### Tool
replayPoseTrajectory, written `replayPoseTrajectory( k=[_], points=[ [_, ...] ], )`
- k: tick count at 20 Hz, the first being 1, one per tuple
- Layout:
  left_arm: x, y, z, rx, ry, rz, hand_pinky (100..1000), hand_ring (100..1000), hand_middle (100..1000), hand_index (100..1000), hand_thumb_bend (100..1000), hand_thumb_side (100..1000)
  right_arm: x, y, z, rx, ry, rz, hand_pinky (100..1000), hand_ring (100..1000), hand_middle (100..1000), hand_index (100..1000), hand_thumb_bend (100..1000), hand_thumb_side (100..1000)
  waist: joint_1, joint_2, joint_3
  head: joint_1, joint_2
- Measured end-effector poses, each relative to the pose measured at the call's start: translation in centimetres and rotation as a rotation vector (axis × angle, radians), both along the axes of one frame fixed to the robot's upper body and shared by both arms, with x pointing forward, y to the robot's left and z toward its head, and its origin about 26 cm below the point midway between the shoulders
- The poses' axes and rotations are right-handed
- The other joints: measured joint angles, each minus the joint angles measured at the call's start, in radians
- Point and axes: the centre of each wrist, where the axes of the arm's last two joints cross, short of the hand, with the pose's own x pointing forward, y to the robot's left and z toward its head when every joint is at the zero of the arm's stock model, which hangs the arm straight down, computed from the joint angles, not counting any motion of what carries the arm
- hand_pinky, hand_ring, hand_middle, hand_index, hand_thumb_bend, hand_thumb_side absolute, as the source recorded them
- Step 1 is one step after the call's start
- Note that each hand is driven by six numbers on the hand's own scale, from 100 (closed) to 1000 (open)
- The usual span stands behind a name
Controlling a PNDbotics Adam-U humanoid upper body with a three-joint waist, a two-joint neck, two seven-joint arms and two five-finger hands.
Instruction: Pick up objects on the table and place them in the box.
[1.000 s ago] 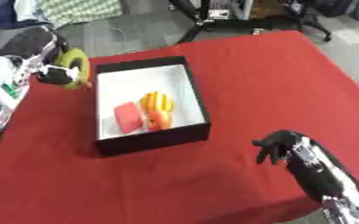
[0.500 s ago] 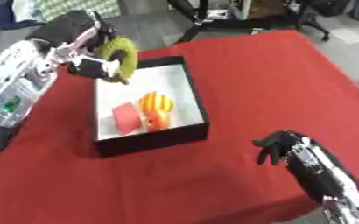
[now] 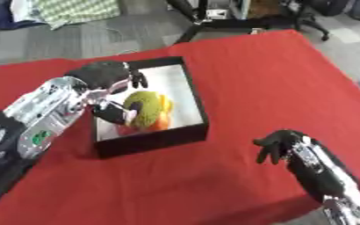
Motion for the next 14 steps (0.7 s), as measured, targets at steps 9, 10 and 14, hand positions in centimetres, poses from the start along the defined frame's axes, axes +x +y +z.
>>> replayPoseTrajectory(
  k=[9, 10, 14],
  points=[
    [-3.8, 2.2, 4.6, -0.293, -0.181, 0.037, 793, 754, 804, 944, 100, 747, 0.0, 0.0, 0.0, 0.001, 0.000, -0.003, 879, 491, 302, 608, 100, 783, 0.000, 0.000, 0.009, -0.001, 0.000],
    [-4.8, 3.0, 5.3, -0.401, -0.198, 0.032, 785, 746, 796, 942, 100, 743, 0.0, -0.1, 0.0, 0.002, 0.000, -0.005, 879, 491, 302, 607, 100, 782, 0.000, 0.000, 0.013, 0.000, 0.000],
    [-6.5, 5.7, 6.0, -0.754, -0.213, -0.010, 739, 693, 738, 906, 100, 807, 0.0, -0.2, 0.0, 0.001, 0.001, -0.016, 879, 491, 302, 606, 100, 755, 0.000, 0.000, 0.019, 0.008, 0.000]
  ],
)
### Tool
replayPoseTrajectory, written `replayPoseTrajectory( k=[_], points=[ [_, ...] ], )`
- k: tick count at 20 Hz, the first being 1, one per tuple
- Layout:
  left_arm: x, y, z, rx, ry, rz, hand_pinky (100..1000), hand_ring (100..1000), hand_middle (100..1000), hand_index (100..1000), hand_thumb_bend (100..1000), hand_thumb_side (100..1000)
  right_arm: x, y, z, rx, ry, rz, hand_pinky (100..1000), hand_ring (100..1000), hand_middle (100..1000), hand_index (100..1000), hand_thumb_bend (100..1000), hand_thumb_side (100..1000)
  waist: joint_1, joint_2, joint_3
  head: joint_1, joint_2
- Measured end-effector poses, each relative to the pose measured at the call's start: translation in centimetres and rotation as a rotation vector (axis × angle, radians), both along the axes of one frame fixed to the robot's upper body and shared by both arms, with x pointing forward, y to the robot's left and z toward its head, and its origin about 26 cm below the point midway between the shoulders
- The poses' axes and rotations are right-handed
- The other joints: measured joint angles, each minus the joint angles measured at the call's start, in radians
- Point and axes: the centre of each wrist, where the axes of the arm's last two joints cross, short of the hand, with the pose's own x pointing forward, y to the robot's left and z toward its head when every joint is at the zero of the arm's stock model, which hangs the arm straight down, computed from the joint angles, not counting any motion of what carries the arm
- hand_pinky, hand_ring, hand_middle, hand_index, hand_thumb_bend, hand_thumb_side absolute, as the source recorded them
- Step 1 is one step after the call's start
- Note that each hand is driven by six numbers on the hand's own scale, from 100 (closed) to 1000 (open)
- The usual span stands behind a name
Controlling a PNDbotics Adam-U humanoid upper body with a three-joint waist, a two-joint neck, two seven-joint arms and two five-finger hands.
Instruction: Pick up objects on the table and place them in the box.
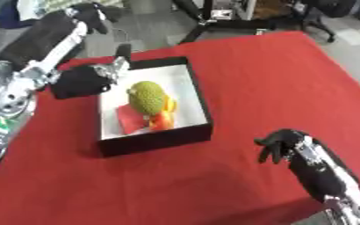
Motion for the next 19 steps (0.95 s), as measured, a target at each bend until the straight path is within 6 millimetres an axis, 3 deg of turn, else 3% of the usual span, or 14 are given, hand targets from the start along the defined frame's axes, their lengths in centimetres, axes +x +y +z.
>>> replayPoseTrajectory(
  k=[3, 6, 7, 9, 12, 16, 19],
  points=[
    [-0.9, 1.5, -5.0, -0.322, 0.100, -0.055, 705, 639, 686, 885, 100, 871, 0.0, -0.2, 0.0, -0.002, 0.000, -0.015, 879, 491, 301, 605, 100, 777, 0.000, 0.000, 0.038, 0.005, 0.000],
    [-1.8, 0.4, -8.1, -0.597, 0.173, -0.076, 696, 625, 670, 877, 100, 898, -0.2, -0.2, -0.2, -0.002, 0.007, -0.022, 878, 492, 302, 605, 100, 754, 0.000, 0.000, 0.053, 0.022, 0.000],
    [-2.1, -0.1, -8.8, -0.658, 0.196, -0.075, 687, 614, 656, 867, 100, 916, -0.2, -0.2, -0.2, -0.002, 0.007, -0.022, 879, 492, 302, 604, 100, 790, 0.000, 0.000, 0.056, 0.028, 0.000],
    [-2.5, -0.8, -9.9, -0.730, 0.242, -0.056, 681, 604, 643, 858, 100, 935, -0.3, -0.3, -0.3, -0.002, 0.012, -0.024, 879, 491, 301, 604, 100, 837, 0.000, 0.000, 0.062, 0.043, 0.000],
    [-3.0, -1.4, -10.8, -0.771, 0.290, -0.027, 677, 598, 636, 854, 100, 937, -0.4, -0.3, -0.4, -0.007, 0.016, -0.029, 878, 492, 302, 604, 100, 810, 0.000, 0.000, 0.063, 0.075, 0.000],
    [-3.4, -2.0, -11.2, -0.771, 0.323, -0.023, 675, 594, 630, 850, 100, 945, -0.4, -0.3, -0.4, -0.009, 0.015, -0.032, 878, 491, 301, 603, 100, 849, 0.000, 0.000, 0.059, 0.099, 0.000],
    [-3.4, -2.1, -11.2, -0.775, 0.335, -0.026, 673, 587, 620, 837, 100, 936, -0.4, -0.3, -0.4, -0.010, 0.017, -0.037, 878, 492, 302, 603, 100, 809, 0.000, 0.000, 0.060, 0.105, 0.000]
  ],
)
